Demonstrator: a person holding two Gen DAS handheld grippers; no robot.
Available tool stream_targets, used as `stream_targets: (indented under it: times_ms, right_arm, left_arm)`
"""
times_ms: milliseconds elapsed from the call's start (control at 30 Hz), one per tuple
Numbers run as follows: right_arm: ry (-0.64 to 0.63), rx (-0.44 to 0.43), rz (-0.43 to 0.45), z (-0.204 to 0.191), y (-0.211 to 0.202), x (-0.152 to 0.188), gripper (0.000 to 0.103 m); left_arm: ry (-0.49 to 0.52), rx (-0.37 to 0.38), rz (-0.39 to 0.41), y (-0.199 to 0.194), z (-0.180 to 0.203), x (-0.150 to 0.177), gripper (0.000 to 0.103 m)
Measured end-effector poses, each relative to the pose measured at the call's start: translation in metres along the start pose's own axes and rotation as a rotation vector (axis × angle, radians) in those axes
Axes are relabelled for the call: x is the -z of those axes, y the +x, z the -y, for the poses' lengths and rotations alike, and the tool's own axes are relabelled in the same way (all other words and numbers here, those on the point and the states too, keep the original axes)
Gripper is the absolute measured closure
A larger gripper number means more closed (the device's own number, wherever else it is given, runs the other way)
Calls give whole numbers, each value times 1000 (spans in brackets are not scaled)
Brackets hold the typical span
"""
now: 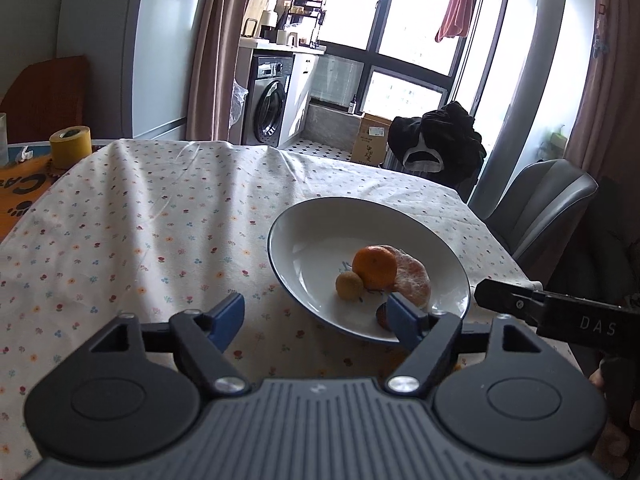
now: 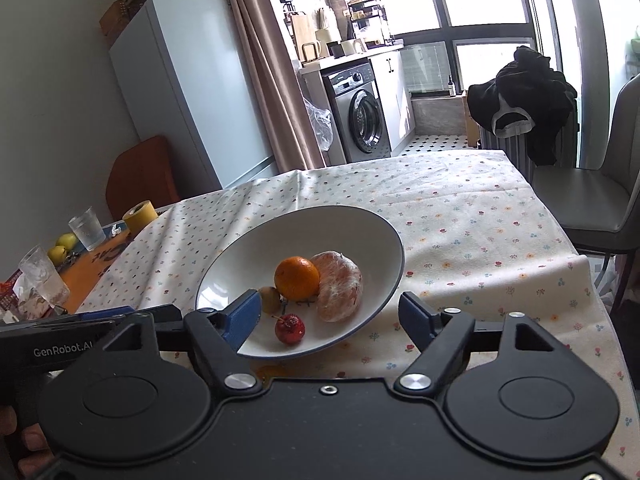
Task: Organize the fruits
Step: 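Carry the kiwi with the left tool into the bowl and open it while the right releases the tangerine there, then withdraw both open tools from the bowl toward the remaining oranges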
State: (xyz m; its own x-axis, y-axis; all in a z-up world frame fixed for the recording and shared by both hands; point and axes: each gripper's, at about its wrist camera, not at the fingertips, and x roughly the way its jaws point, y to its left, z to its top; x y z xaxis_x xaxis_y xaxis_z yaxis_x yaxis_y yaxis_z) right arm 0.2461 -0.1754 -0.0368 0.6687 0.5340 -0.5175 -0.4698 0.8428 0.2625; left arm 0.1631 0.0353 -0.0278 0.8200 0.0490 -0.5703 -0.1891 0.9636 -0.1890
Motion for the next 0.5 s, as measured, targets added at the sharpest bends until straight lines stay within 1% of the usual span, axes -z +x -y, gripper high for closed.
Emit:
stream_targets:
  times_ms: [133, 267, 333, 400, 500]
  right_arm:
    - [1, 3, -3, -2, -10, 7, 18]
    - [2, 8, 5, -3, -22, 12, 9]
    - [0, 14, 9, -3, -28, 13, 5]
    - [-14, 26, 25, -6, -34, 15, 0]
    - [-26, 43, 43, -9, -42, 17, 0]
  left_arm:
    - [-6, -12, 0, -10, 0, 5, 20]
    - [-4, -26, 3, -19, 0, 9, 17]
    - [-12, -36, -6, -23, 0, 11, 13]
    - [-18, -35, -8, -29, -1, 13, 13]
    - [-7, -38, 2, -38, 0, 16, 13]
